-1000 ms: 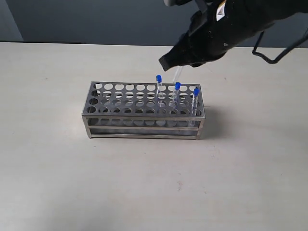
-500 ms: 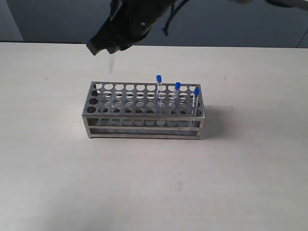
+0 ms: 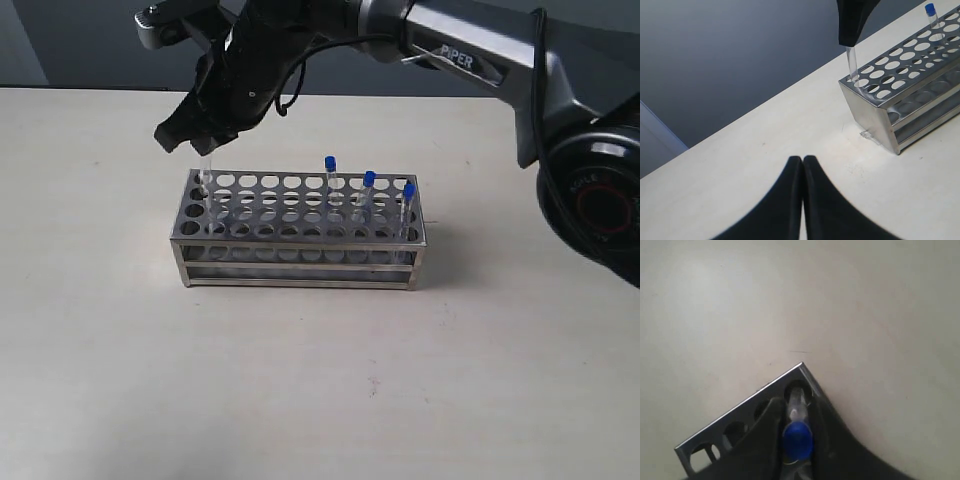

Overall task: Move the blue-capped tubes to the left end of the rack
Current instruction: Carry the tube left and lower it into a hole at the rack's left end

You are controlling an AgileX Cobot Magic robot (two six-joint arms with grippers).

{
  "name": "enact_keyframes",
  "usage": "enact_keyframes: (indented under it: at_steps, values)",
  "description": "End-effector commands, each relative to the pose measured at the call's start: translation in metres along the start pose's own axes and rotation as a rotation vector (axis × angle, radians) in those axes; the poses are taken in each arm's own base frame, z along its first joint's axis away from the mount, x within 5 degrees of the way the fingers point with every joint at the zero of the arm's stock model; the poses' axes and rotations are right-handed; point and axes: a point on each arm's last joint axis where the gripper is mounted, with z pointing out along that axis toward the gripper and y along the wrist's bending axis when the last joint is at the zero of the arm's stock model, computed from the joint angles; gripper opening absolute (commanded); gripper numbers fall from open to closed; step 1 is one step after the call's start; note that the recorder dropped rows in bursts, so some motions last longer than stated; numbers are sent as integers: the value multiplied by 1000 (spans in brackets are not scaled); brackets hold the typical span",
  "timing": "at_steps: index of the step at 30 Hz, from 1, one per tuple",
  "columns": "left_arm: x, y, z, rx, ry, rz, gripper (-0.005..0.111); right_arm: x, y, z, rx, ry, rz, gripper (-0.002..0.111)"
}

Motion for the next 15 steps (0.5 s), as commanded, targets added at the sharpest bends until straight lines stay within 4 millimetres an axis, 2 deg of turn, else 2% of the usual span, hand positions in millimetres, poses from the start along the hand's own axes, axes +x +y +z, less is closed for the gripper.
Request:
enact_keyframes:
  at_steps: [1,6,15]
  values:
    - [-2,0,0,3,-9,-4,1,6,-4,16,3,24,-3,0]
    - [-2,0,0,3,-9,-4,1,14,-6,34,-8,54,10,0]
    - [-2,0,0,3,-9,-4,1,13,-8,42,0,14,25,0]
